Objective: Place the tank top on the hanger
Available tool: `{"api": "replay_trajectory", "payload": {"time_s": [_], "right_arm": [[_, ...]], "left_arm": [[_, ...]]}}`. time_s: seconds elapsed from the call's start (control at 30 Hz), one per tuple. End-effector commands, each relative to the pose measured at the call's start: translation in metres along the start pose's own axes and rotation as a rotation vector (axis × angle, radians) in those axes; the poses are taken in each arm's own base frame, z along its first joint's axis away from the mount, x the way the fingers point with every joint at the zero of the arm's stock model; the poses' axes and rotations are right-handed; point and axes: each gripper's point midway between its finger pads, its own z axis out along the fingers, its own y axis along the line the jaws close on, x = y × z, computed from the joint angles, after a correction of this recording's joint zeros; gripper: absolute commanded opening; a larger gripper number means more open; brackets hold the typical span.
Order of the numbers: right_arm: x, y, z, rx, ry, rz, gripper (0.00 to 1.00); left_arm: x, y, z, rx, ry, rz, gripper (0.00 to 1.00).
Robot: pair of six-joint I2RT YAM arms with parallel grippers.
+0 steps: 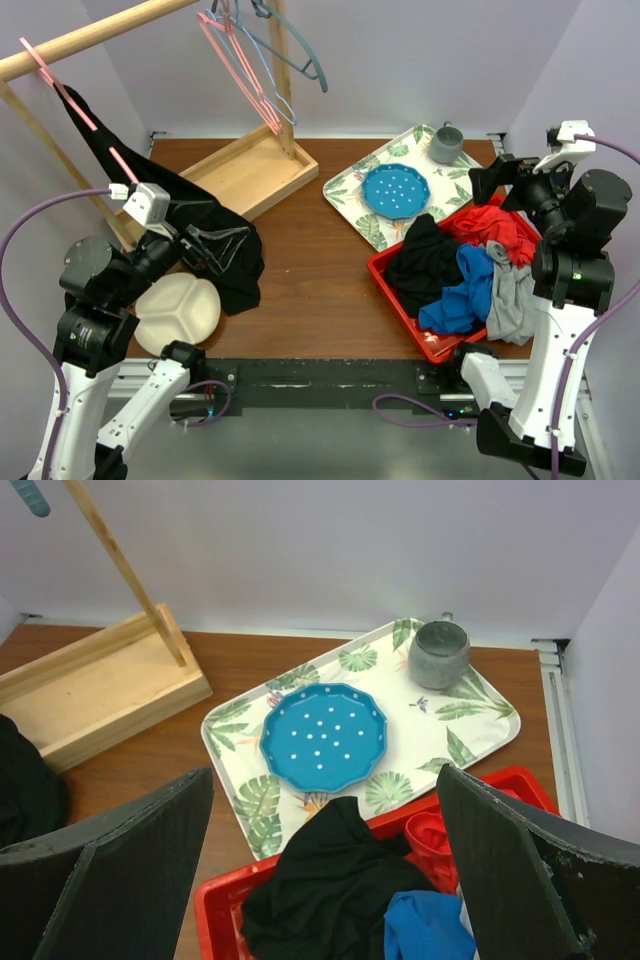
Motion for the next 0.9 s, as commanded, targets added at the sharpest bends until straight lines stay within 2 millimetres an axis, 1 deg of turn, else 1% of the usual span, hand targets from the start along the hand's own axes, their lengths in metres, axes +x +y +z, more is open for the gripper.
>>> {"api": "replay_trajectory", "payload": {"time_s": [0.0, 0.13, 0.17, 0.23, 0.27, 0.3, 0.33, 0.37, 0.43, 0.47, 0.5, 0.63, 0.77, 0.8, 0.83, 0.87], "right_arm": [[-0.006, 0.006, -0.003, -0.035, -0.022, -0.023, 0.99], [-0.003, 0.007, -0.002, -0.053, -0.015, -0.064, 0.99], [-0.001, 0.011, -0.003, -0.077, -0.005, -0.064, 0.99], [0.002, 0.013, -0.004, -0.107, 0.003, -0.146, 0.98], [0.008, 0.014, -0.003, -0.127, 0.022, -0.169, 0.99], [0.015, 0.020, -0.004, -0.171, 0.044, -0.198, 0.99], [0.022, 0.017, -0.003, -0.185, 0.061, -0.275, 0.99], [0.034, 0.012, 0.000, -0.176, 0.097, -0.272, 0.99], [0.054, -0.008, 0.012, -0.125, 0.184, -0.290, 0.99], [0.074, -0.016, 0.018, -0.113, 0.255, -0.276, 0.98], [0.091, -0.030, 0.027, -0.078, 0.324, -0.269, 0.99], [0.145, -0.049, 0.044, -0.085, 0.502, -0.250, 0.98], [0.190, -0.060, 0.046, -0.113, 0.657, -0.253, 0.92], [0.197, -0.064, 0.045, -0.107, 0.688, -0.260, 0.91], [0.204, -0.071, 0.044, -0.093, 0.716, -0.285, 0.89], [0.218, -0.081, 0.040, -0.059, 0.771, -0.297, 0.89]], "left_arm": [[-0.006, 0.001, 0.001, -0.002, -0.021, 0.019, 1.00], [-0.006, 0.001, 0.000, -0.004, -0.023, 0.019, 1.00], [-0.006, 0.001, 0.000, -0.005, -0.022, 0.019, 1.00], [-0.005, 0.001, 0.001, -0.005, -0.020, 0.018, 1.00], [-0.004, 0.002, 0.002, -0.005, -0.019, 0.018, 1.00], [-0.003, 0.002, 0.002, -0.006, -0.016, 0.015, 1.00], [-0.004, 0.002, 0.002, -0.006, -0.018, 0.013, 1.00], [-0.004, 0.002, 0.003, -0.006, -0.016, 0.012, 1.00], [-0.004, 0.002, 0.003, -0.004, -0.017, 0.008, 1.00], [-0.005, 0.001, 0.003, -0.003, -0.020, 0.008, 1.00], [-0.002, 0.002, 0.003, -0.003, -0.016, 0.004, 1.00], [0.001, 0.002, 0.001, -0.006, -0.016, 0.001, 1.00], [0.005, 0.004, 0.000, -0.013, -0.012, 0.002, 1.00], [0.006, 0.004, 0.000, -0.012, -0.010, 0.003, 1.00], [0.007, 0.004, -0.001, -0.012, -0.009, 0.004, 1.00], [0.008, 0.004, -0.001, -0.014, -0.008, 0.005, 1.00]]}}
